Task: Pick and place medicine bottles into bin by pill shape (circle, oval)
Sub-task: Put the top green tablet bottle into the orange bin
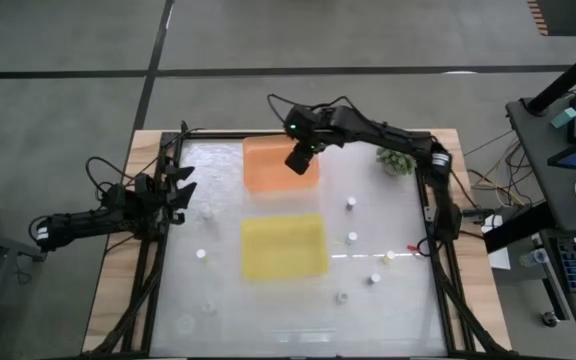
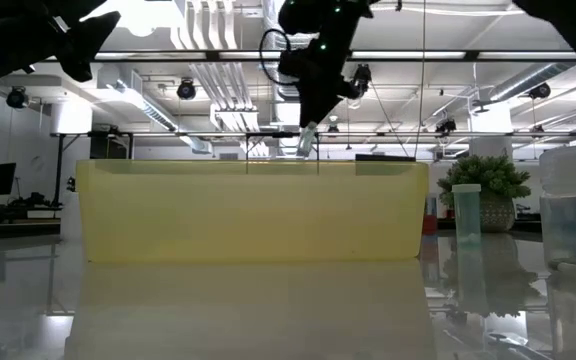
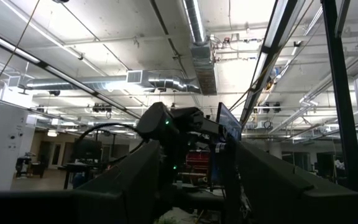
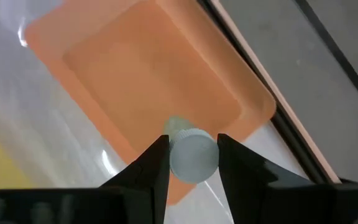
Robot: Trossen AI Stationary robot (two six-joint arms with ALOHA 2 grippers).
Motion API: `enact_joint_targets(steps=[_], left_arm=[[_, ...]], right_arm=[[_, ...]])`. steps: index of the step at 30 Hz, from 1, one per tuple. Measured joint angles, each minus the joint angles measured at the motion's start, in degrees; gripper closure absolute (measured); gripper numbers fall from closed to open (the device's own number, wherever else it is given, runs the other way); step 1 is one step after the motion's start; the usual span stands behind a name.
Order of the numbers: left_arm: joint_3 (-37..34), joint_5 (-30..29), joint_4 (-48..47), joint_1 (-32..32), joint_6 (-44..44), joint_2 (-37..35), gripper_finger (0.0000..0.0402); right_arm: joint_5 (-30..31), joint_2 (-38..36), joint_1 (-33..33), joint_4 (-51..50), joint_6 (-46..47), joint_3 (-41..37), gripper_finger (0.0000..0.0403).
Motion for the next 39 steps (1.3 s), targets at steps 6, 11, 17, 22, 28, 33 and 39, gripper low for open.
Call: enact_joint_targets(steps=[6, 11, 17, 22, 28, 33, 39], left_arm=[[0.0, 0.0, 0.0, 0.0, 0.0, 0.0, 0.0204], [0.0, 0.0, 0.0, 0.0, 0.0, 0.0, 0.0204], [0.0, 0.0, 0.0, 0.0, 0.0, 0.0, 0.0204], [0.0, 0.0, 0.0, 0.0, 0.0, 0.0, 0.0204], [0.0, 0.0, 0.0, 0.0, 0.0, 0.0, 0.0204], [0.0, 0.0, 0.0, 0.0, 0.0, -0.1, 0.0204], [0.0, 0.0, 0.0, 0.0, 0.0, 0.0, 0.0204]], right_arm=[[0.0, 9.9, -0.3, -6.4, -7.3, 11.1, 0.0290], [-0.1, 15.2, -1.2, -8.2, -12.8, 16.3, 0.0290], [-0.4, 17.4, -3.7, -7.7, -15.1, 16.1, 0.0289], [-0.4, 18.9, -5.4, -6.7, -15.4, 16.0, 0.0289], [-4.1, 19.9, -6.8, -4.6, -15.5, 15.6, 0.0290], [-6.5, 21.3, -6.9, -3.6, -15.4, 15.5, 0.0288], [-6.5, 22.6, -6.9, -2.9, -15.3, 15.5, 0.0287]])
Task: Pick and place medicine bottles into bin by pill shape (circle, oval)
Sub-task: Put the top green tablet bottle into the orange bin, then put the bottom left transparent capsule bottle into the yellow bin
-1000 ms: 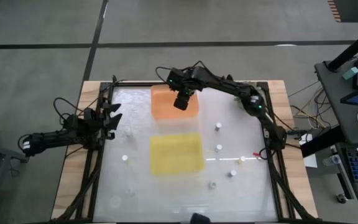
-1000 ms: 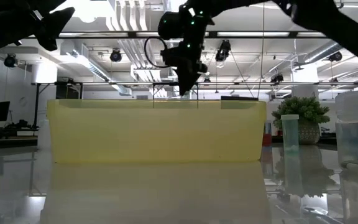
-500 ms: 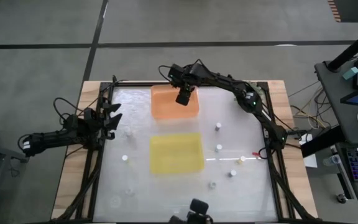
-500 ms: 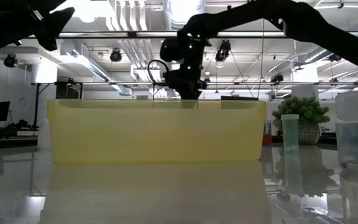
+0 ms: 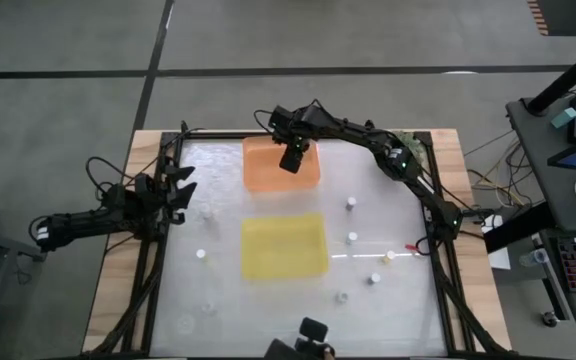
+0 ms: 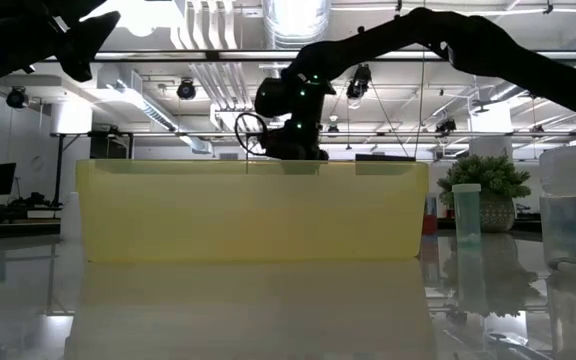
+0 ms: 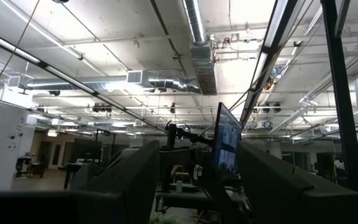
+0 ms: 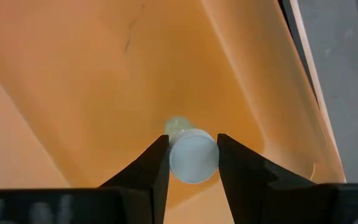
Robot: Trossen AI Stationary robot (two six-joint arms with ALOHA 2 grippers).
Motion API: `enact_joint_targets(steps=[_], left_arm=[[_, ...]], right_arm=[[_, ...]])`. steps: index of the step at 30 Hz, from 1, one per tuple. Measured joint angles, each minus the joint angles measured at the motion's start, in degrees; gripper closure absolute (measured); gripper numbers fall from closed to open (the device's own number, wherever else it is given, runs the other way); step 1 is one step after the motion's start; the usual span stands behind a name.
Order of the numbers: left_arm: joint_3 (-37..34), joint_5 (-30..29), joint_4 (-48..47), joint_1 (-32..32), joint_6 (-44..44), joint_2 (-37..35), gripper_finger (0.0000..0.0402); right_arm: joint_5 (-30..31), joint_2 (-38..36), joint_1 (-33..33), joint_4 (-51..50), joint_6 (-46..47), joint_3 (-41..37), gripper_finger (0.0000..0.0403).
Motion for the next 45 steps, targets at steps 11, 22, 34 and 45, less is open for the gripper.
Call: enact_joint_targets(steps=[11, 22, 34, 45], left_arm=[[0.0, 0.0, 0.0, 0.0, 0.0, 0.0, 0.0204], [0.0, 0.0, 0.0, 0.0, 0.0, 0.0, 0.0204], [0.0, 0.0, 0.0, 0.0, 0.0, 0.0, 0.0204], [0.0, 0.0, 0.0, 0.0, -0.3, 0.0, 0.0204]], right_arm=[[0.0, 0.2, 0.0, 0.6, 2.9, -0.6, 0.0264], [0.0, 0.2, -0.1, 1.4, 3.1, -2.6, 0.0262], [0.5, -0.7, -0.2, -2.5, 5.8, 1.0, 0.0261], [0.8, -7.4, 1.8, -9.6, 8.2, 0.9, 0.0267]])
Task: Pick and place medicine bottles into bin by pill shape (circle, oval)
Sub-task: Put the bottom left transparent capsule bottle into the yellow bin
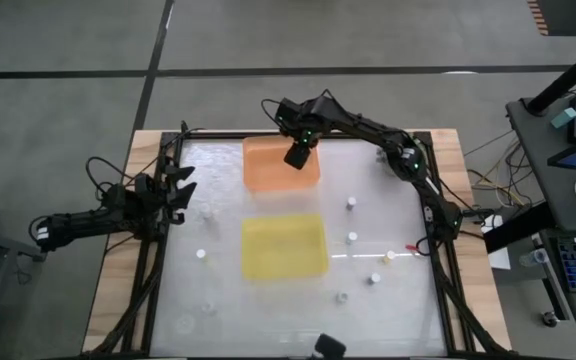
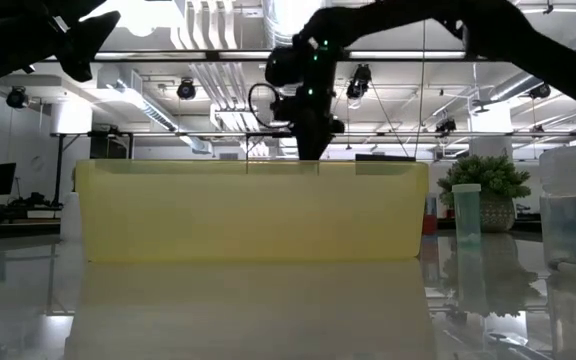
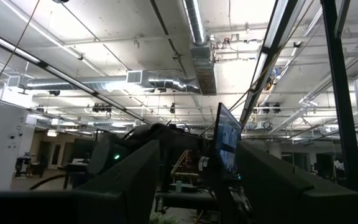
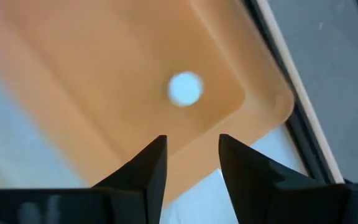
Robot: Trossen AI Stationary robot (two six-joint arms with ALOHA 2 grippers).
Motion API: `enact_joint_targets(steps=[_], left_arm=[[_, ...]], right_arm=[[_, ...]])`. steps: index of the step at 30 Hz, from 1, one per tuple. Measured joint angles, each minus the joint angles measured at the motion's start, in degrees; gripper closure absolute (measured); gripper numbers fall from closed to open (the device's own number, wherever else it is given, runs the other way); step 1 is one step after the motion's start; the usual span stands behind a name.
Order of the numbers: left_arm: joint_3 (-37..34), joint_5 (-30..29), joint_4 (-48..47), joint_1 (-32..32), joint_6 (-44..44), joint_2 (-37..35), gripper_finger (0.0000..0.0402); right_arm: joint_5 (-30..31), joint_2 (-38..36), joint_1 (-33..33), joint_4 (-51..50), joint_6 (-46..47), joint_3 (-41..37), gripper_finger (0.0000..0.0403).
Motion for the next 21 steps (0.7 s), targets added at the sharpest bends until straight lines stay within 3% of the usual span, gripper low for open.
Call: enact_joint_targets(steps=[10, 21], left_arm=[[0.0, 0.3, 0.0, 0.0, -5.9, 0.0, 0.0204], [0.0, 2.5, 0.6, 0.0, -8.8, 0.0, 0.0204]], right_arm=[[-0.2, -10.2, 11.5, 0.2, 1.0, -7.2, 0.0287], [-0.2, -33.2, 24.7, 30.4, 3.2, -42.9, 0.0304]])
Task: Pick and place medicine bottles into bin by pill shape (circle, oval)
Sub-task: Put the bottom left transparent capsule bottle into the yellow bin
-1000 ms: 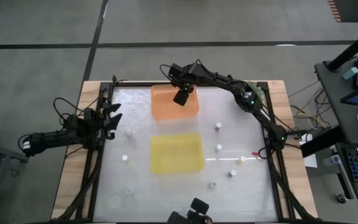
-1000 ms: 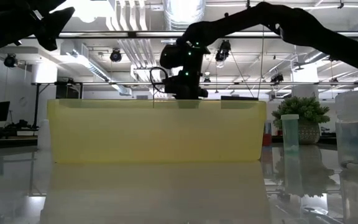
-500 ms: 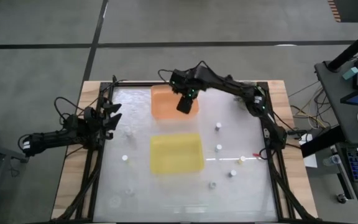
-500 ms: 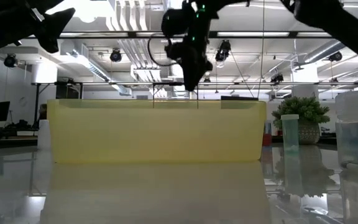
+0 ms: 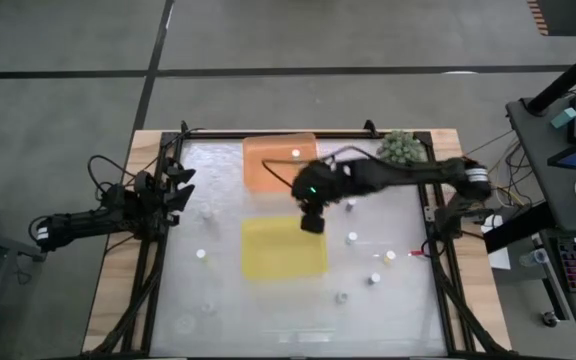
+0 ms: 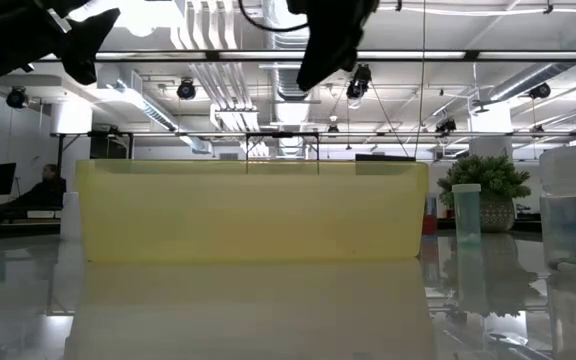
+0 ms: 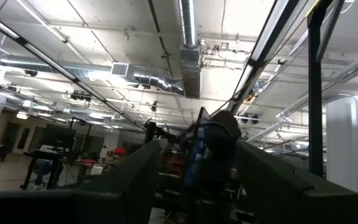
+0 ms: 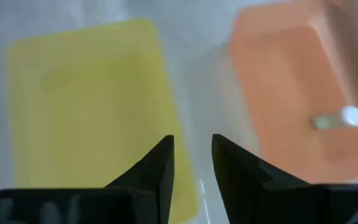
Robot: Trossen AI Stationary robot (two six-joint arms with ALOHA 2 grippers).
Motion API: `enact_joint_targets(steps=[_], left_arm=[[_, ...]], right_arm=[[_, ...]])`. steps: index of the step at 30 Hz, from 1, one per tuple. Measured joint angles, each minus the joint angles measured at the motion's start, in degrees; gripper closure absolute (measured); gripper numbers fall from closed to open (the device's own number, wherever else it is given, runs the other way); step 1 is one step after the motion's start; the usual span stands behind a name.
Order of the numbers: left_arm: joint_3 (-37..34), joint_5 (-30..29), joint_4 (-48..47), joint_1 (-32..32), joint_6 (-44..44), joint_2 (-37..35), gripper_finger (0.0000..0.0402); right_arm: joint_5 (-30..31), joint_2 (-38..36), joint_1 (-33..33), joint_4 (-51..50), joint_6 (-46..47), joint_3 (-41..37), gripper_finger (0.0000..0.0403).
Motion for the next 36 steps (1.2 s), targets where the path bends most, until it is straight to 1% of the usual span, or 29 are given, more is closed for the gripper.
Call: enact_joint_targets(steps=[5, 11, 19, 24, 28, 32, 36], left_arm=[[0.2, 0.5, 0.6, 0.0, -1.5, 0.7, 0.0204], [0.4, 2.1, 3.1, 0.0, -2.7, 2.5, 0.0204], [0.3, 2.6, 8.4, -0.2, -4.7, 8.1, 0.0204], [0.2, 2.7, 11.1, -2.0, -8.6, 14.1, 0.0204], [0.5, 2.6, 19.6, -4.1, -10.5, 20.1, 0.0204], [1.9, 2.6, 29.2, -6.5, -10.6, 26.4, 0.0204], [5.7, 2.0, 30.8, -8.6, -10.7, 31.5, 0.0204]], right_arm=[[0.1, -10.3, 3.5, 13.3, -4.0, -16.0, 0.0313], [0.1, -23.2, 5.2, 28.5, -8.9, -35.1, 0.0324], [0.1, -40.9, 5.1, 41.8, -10.8, -55.3, 0.0335], [0.1, -50.4, 5.1, 48.3, -12.4, -65.2, 0.0334], [0.0, -56.4, 5.1, 53.8, -13.8, -71.3, 0.0335], [0.0, -61.1, 5.1, 59.0, -15.5, -76.1, 0.0333], [-0.1, -65.1, 5.1, 61.8, -16.5, -78.9, 0.0335]])
